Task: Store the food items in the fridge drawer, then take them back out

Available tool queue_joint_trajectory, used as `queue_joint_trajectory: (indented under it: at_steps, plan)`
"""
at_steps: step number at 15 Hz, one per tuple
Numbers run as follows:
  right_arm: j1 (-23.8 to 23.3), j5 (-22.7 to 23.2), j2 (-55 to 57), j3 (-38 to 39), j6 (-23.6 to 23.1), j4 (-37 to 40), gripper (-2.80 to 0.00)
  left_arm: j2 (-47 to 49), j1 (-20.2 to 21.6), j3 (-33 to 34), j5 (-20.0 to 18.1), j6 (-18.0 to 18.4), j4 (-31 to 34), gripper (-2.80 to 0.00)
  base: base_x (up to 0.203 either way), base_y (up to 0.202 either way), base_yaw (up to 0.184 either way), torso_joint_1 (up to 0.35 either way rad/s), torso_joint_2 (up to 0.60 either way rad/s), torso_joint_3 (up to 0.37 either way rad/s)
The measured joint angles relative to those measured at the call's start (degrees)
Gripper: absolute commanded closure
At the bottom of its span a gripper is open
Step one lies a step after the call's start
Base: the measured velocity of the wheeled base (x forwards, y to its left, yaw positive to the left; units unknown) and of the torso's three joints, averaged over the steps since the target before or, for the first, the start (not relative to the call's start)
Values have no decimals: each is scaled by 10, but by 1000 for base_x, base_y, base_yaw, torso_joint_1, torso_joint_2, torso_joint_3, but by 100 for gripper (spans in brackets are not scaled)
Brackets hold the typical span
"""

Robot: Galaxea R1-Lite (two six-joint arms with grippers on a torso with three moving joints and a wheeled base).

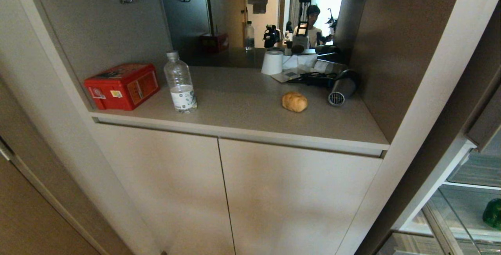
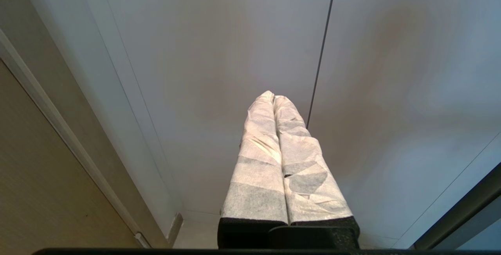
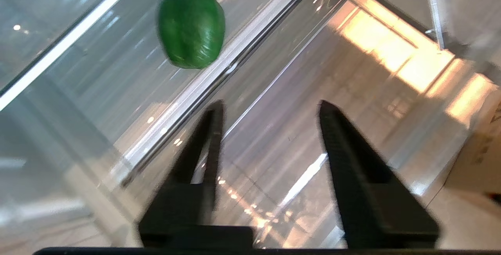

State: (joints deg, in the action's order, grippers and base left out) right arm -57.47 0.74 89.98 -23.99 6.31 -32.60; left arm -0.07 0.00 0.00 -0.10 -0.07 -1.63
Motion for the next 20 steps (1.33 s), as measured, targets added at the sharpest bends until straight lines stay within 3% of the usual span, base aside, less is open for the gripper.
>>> queue_joint_trajectory:
  at_steps: [4, 9, 20]
  plan:
    - [10, 11, -118, 52, -5, 9, 0, 0, 0, 0, 0, 0, 0, 0, 0, 0, 0, 0, 0, 0]
    - [59, 60, -238, 95, -6, 57, 0, 0, 0, 0, 0, 0, 0, 0, 0, 0, 0, 0, 0, 0]
    - [77, 190, -345, 118, -5, 62, 0, 0, 0, 0, 0, 0, 0, 0, 0, 0, 0, 0, 0, 0]
